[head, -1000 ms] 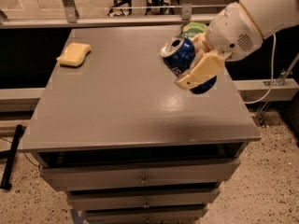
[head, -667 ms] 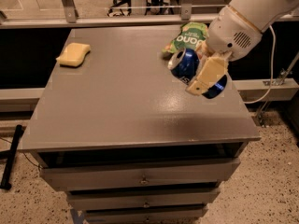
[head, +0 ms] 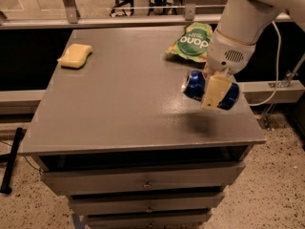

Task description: Knock pepsi can over

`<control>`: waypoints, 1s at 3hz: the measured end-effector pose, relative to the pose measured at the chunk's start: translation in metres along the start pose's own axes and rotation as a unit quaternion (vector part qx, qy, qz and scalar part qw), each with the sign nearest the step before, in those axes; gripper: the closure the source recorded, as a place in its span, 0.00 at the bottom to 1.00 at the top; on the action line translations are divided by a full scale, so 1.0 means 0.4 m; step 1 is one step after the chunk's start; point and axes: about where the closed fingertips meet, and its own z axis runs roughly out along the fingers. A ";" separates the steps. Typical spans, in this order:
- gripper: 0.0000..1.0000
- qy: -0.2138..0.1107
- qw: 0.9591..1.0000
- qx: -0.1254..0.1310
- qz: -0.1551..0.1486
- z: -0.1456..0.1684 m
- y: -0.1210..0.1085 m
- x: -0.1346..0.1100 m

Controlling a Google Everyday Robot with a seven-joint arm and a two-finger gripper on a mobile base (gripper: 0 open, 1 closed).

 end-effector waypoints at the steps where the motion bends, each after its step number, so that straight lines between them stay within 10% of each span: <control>1: 0.83 0.044 0.998 0.036 0.026 0.020 -0.006 0.040; 3: 0.36 0.067 0.992 0.088 0.059 0.066 0.003 0.069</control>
Offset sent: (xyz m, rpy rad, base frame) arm -0.0194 -0.0315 -0.0303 -0.2435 -0.1224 -0.1598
